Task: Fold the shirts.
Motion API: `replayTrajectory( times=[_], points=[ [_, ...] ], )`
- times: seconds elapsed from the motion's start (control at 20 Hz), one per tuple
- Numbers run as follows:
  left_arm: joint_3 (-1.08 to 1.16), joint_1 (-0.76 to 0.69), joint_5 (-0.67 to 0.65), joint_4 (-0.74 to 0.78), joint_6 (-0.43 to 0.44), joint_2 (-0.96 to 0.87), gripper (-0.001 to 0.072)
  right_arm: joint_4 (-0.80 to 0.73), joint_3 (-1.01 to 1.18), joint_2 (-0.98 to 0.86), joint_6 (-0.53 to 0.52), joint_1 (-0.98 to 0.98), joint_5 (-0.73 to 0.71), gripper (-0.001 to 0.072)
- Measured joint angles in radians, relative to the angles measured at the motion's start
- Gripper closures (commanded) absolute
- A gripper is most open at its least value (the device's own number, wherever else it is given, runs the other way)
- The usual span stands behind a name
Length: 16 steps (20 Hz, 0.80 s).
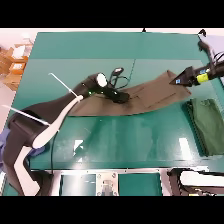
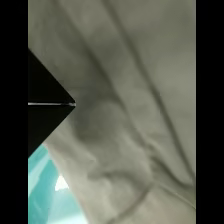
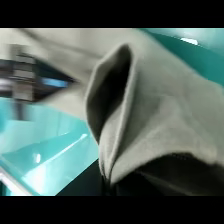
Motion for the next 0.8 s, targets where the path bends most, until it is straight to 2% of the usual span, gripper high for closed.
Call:
replayTrajectory(
  times=[0.3,0.45,0.55,0.65,0.8],
  points=[
    [0.024,-0.037,0.099,-0.170,0.048,-0.080,0.0684,0.026,0.106,0.067,0.082,0.121,0.071,0.0690],
    [0.056,-0.031,0.080,-0.208,0.064,-0.092,0.0684,0.032,0.117,0.074,0.103,0.168,0.074,0.0690],
    [0.101,-0.004,0.014,-0.204,0.065,-0.092,0.0684,0.032,0.122,0.076,0.122,0.182,0.073,0.0690],
    [0.171,0.046,-0.100,-0.144,0.030,-0.093,0.0684,0.034,0.123,0.077,0.137,0.194,0.069,0.0690],
    [0.301,0.145,-0.352,0.095,-0.059,-0.093,0.0685,0.037,0.124,0.077,0.164,0.236,0.036,0.0690]
  ],
)
